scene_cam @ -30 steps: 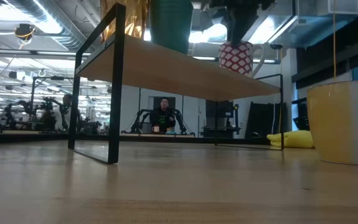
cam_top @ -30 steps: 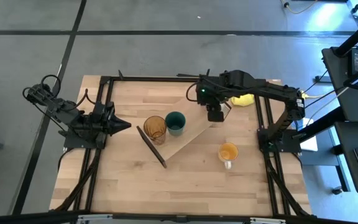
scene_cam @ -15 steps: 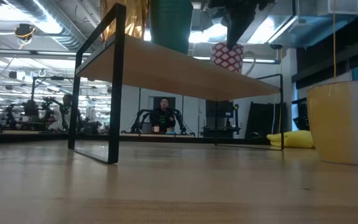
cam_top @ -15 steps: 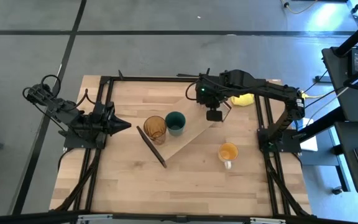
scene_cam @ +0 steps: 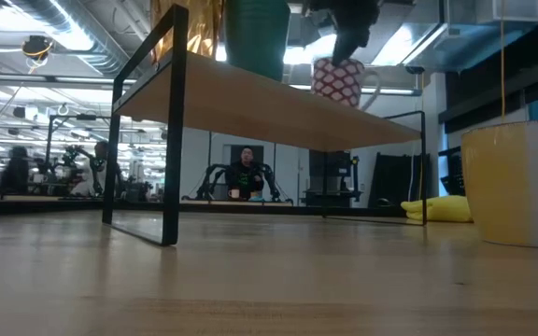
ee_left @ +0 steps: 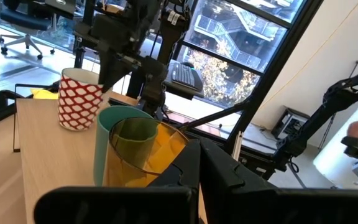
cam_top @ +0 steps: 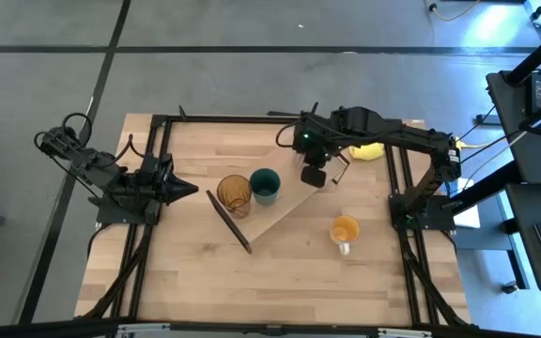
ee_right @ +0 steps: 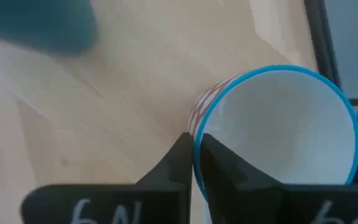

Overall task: Stack small to large cups/mugs on shelf
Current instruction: Adjust the red patterned mug on the shelf

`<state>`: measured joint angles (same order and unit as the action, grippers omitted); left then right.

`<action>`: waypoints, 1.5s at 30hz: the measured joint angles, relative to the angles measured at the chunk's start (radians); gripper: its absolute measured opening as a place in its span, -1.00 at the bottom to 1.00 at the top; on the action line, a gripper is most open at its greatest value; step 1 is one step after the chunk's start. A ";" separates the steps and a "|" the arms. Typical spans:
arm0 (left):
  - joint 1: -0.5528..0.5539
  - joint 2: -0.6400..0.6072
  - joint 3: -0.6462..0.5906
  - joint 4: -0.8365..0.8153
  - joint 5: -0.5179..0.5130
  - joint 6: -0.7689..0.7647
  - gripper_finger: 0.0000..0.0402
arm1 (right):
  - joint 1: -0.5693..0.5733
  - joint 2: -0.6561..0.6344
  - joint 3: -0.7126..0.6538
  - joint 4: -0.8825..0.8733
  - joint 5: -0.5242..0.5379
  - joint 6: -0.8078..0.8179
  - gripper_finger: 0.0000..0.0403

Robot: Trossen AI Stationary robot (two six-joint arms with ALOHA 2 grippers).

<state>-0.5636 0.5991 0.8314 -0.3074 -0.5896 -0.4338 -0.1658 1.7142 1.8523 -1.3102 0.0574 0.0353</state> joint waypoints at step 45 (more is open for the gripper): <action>0.000 -0.013 0.000 -0.023 0.009 0.021 -1.00 | 0.177 0.081 0.085 0.027 0.094 0.160 -0.87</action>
<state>-0.5632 0.5863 0.8316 -0.3305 -0.5810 -0.4129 0.0108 1.7947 1.9374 -1.2832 0.1509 0.1952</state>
